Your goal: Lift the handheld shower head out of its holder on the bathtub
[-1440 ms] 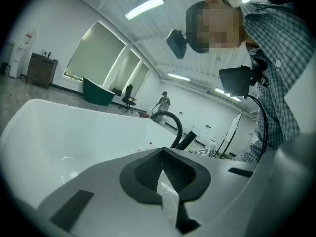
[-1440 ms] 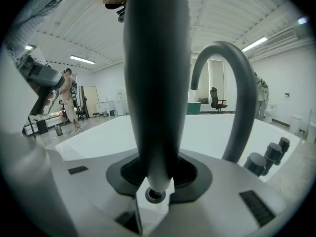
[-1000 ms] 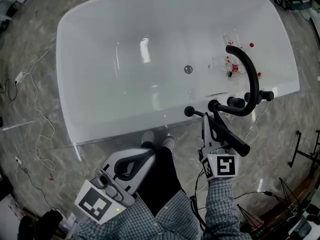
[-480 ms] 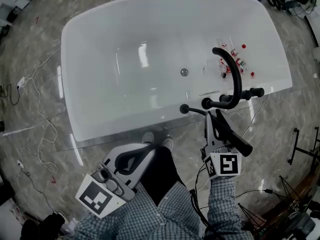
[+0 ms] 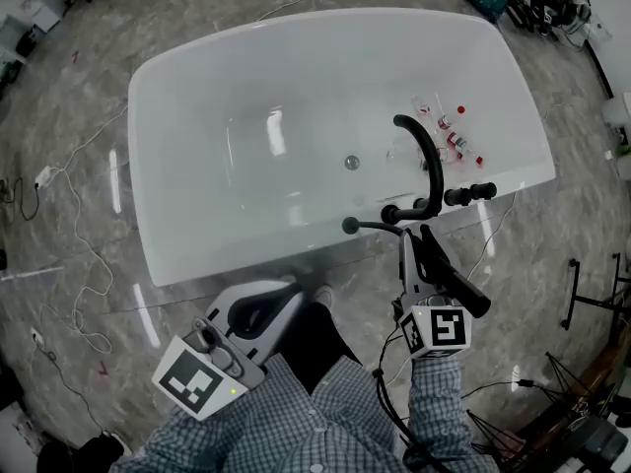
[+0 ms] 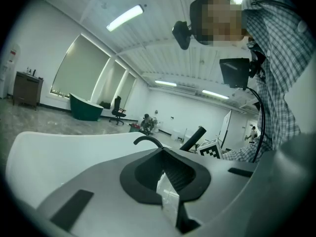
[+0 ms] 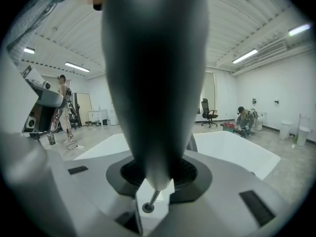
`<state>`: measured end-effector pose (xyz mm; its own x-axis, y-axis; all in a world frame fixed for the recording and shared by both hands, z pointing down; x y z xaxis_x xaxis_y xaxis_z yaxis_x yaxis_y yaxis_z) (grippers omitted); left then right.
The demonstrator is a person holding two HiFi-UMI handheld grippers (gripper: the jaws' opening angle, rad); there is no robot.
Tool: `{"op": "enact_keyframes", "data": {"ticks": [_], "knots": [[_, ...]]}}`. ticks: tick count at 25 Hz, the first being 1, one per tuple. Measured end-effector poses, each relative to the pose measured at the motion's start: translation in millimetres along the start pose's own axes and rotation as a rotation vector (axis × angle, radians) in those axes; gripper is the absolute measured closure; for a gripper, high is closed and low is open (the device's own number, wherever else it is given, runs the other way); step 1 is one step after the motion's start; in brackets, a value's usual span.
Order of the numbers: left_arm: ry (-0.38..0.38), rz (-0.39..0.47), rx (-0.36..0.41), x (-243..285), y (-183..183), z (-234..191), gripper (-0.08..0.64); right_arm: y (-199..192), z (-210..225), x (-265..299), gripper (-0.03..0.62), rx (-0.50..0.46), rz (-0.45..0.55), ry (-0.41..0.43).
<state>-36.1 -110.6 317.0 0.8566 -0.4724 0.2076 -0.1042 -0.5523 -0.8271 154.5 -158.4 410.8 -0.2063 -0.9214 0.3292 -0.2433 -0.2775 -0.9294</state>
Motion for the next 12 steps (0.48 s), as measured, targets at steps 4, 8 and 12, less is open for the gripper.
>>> {"op": "enact_keyframes", "data": {"ticks": [4,8,12], "knots": [[-0.013,0.009,0.016,-4.4,10.4,9.3,0.554,18.7,3.0,-10.1,0.482,-0.002,0.007,-0.008],[-0.021,0.018,0.029,-7.5,21.0,15.7,0.554,35.7,4.7,-20.3,0.482,-0.001,0.016,-0.016],[-0.031,0.030,0.046,-7.7,33.2,21.4,0.554,51.1,8.3,-30.6,0.482,0.012,0.029,-0.025]]}}
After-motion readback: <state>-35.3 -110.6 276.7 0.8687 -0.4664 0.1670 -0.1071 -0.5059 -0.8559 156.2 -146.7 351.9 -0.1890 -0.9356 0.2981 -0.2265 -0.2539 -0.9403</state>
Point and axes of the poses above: the fingertips, and each gripper's own axes: x forward along the fingers, z to its right, y out of its top, the point moved 1 cm from there along -x, backward along the fingers, and after that the axes turned 13 degrees about -x, right-handed, at the moved point
